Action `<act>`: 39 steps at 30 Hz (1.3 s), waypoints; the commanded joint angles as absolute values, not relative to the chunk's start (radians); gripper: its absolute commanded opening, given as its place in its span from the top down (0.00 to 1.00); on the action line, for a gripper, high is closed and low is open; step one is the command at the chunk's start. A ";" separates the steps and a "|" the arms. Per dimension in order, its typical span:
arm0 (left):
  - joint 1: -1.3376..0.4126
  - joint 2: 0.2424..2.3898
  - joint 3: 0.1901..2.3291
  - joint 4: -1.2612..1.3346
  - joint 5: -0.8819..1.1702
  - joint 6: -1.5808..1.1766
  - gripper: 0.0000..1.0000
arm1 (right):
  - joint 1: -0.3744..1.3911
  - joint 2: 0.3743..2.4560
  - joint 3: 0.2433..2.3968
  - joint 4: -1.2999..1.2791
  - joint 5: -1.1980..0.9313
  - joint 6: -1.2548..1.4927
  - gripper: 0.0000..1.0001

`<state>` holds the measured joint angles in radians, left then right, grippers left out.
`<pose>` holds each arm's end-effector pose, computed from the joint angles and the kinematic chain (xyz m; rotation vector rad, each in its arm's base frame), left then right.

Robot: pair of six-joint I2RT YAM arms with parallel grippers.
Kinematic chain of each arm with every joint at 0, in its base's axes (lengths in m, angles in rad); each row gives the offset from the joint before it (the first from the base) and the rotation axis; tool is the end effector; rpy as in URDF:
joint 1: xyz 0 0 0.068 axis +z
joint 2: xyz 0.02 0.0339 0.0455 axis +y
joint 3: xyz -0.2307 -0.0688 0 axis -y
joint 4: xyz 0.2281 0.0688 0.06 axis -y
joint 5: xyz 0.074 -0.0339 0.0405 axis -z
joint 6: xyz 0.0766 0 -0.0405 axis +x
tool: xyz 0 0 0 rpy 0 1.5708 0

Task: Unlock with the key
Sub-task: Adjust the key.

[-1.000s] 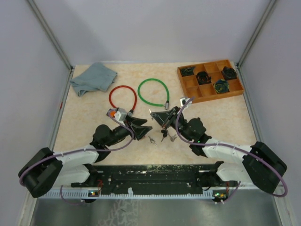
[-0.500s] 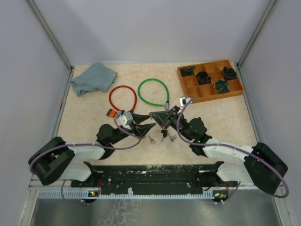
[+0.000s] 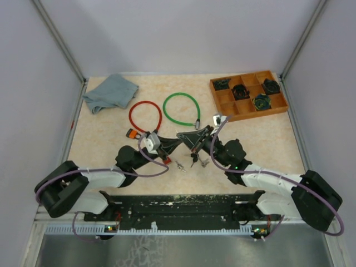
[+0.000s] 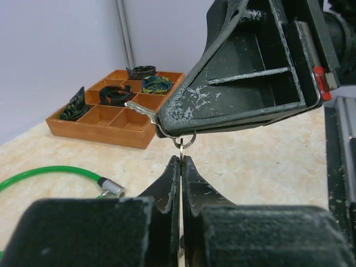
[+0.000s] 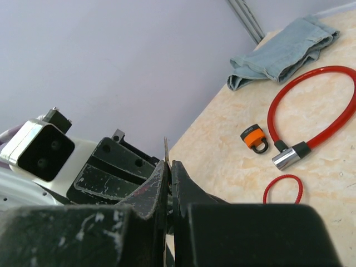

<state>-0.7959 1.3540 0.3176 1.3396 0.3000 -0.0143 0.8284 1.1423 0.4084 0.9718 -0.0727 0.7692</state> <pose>0.1788 -0.2149 0.2170 0.7456 1.1050 -0.8815 0.1851 0.2100 0.2506 -0.1117 1.4710 1.3799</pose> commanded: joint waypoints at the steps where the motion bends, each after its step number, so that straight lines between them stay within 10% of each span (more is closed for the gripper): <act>1: -0.802 1.291 0.363 1.200 0.286 0.137 1.00 | 0.837 1.044 0.426 0.946 -0.080 0.735 1.00; 15: -0.924 1.168 0.460 0.694 0.023 0.627 1.00 | 0.835 0.755 0.575 0.199 -0.072 0.321 0.60; 34: -1.222 1.332 0.379 1.029 -0.490 1.249 1.00 | 0.771 0.831 0.669 -0.023 -0.181 0.219 0.56; 39: -1.210 1.274 0.378 0.898 -0.341 1.082 1.00 | 0.764 0.869 0.647 0.065 -0.270 0.301 0.55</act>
<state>-1.2144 1.3285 0.3744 0.9012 -0.3809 1.1545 0.7753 0.8513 0.6605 -0.0380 -0.1886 0.2375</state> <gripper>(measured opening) 0.005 0.449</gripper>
